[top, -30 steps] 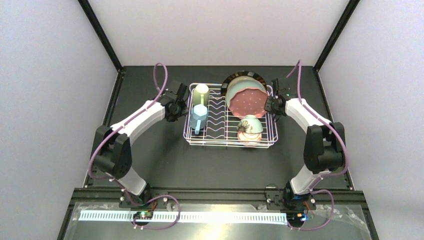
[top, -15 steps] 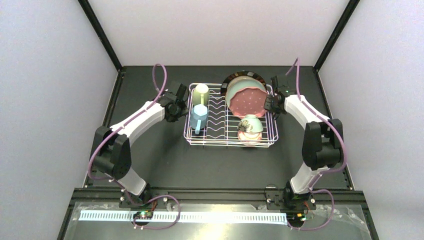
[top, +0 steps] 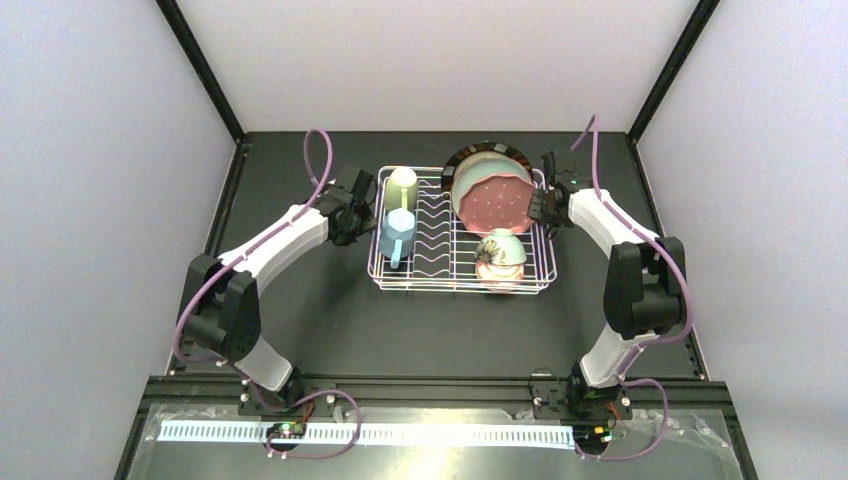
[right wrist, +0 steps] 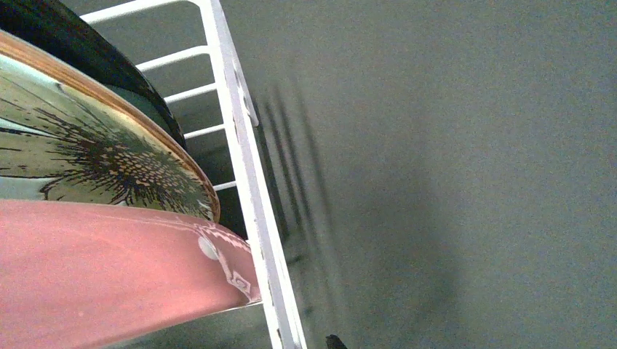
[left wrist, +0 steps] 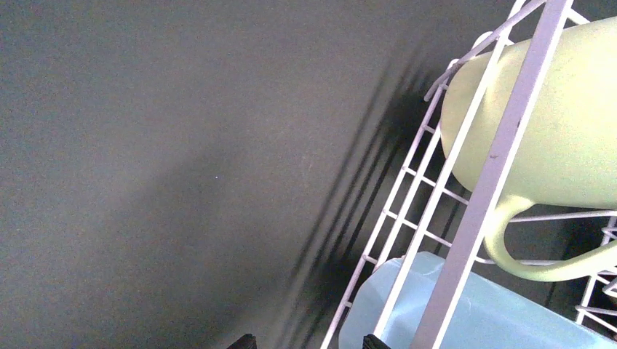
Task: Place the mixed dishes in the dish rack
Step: Move the dish rack to the center of the board.
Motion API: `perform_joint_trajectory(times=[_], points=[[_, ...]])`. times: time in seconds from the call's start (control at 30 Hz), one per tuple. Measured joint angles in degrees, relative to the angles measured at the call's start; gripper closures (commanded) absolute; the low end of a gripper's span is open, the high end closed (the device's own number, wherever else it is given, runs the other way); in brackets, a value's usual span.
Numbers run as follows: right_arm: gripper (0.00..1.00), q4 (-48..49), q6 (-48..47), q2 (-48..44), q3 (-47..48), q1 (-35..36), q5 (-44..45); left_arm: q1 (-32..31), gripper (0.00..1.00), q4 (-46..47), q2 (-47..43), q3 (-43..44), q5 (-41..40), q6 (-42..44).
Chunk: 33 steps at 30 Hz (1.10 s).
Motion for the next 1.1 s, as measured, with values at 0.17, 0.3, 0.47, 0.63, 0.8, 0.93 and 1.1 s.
perform_joint_trajectory(times=[0.17,0.3,0.47,0.63,0.8,0.93,1.1], points=[[0.43,0.5,0.7,0.3,-0.1,0.3,0.5,-0.2,0.14,-0.2,-0.1,0.0,-0.4,0.2],[0.34,0.9,0.7,0.3,-0.1,0.8,0.7,-0.3,0.14,-0.3,-0.1,0.1,-0.8,0.7],[0.29,0.9,0.5,0.3,-0.1,1.0,0.7,-0.4,0.13,-0.3,-0.1,0.1,-0.9,1.3],[0.25,0.7,0.3,0.1,0.0,1.1,0.7,-0.4,0.13,-0.5,-0.2,0.1,-0.9,1.7],[0.2,-1.1,0.0,-1.3,0.3,1.4,0.7,-0.7,0.12,-1.6,-1.0,0.1,-0.9,2.0],[0.16,-3.2,-0.4,-3.3,1.5,1.6,0.6,-1.0,0.12,-2.3,-2.8,0.1,-0.9,2.1],[0.09,-6.3,-1.5,-5.4,4.7,1.7,0.4,-1.4,0.12,-2.8,-4.7,0.1,-0.2,2.1]])
